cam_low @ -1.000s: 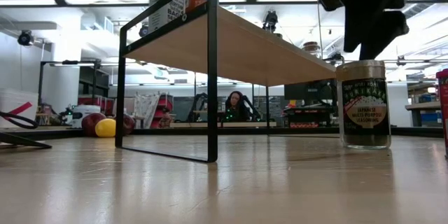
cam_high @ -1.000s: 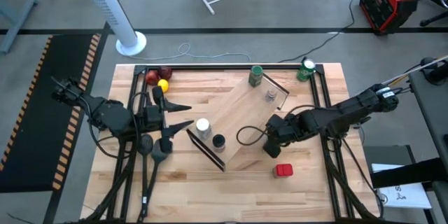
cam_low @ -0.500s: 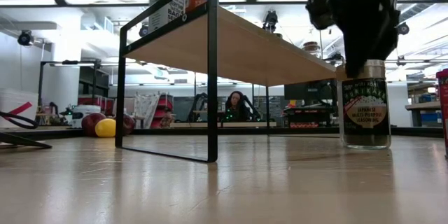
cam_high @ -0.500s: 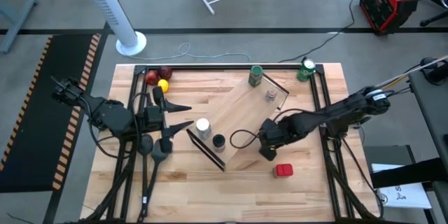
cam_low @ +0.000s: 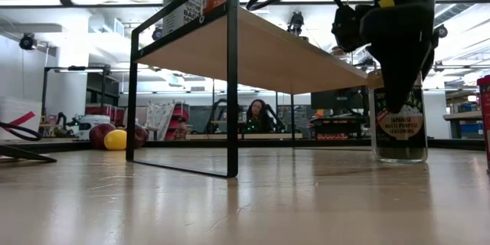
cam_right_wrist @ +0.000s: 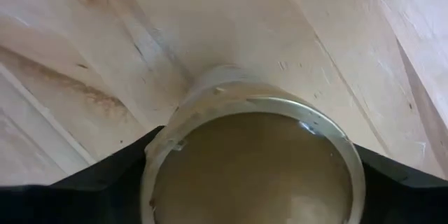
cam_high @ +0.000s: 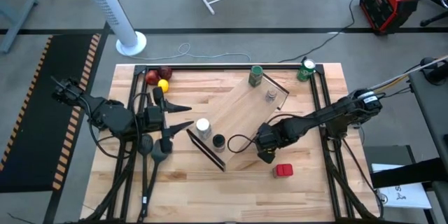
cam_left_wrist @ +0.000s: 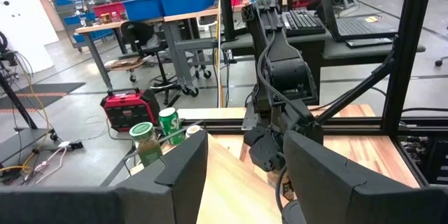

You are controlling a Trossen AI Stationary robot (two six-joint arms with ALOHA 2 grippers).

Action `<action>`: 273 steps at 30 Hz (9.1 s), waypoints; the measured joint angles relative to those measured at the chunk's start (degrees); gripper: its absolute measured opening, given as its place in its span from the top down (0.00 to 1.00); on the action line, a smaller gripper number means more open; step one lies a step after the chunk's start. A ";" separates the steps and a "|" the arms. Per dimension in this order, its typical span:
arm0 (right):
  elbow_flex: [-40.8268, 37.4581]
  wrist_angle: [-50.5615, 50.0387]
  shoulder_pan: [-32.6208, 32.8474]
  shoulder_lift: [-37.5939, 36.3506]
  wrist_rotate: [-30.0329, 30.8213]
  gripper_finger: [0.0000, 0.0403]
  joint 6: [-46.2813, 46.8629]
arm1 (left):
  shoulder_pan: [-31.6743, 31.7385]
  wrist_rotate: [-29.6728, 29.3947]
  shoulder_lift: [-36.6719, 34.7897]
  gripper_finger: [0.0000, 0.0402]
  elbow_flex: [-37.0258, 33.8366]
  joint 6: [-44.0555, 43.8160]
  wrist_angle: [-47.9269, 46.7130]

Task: Shelf spices
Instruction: Put the golden seasoning bottle on the shelf, then put the red seasoning can on the shelf aligned with the golden seasoning bottle

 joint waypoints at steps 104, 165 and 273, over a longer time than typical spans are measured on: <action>73.48 -33.28 -18.55 26.03 3.43 0.23 -73.77 | -0.11 2.61 0.11 0.59 0.00 -3.41 -5.97; 51.95 -25.62 -15.19 13.38 6.38 0.35 -53.03 | -0.09 2.65 -0.02 0.59 0.00 -6.23 -8.35; 10.09 -5.01 16.52 2.80 -5.98 0.57 -18.52 | -0.11 2.68 0.22 0.59 -0.02 -8.11 -10.16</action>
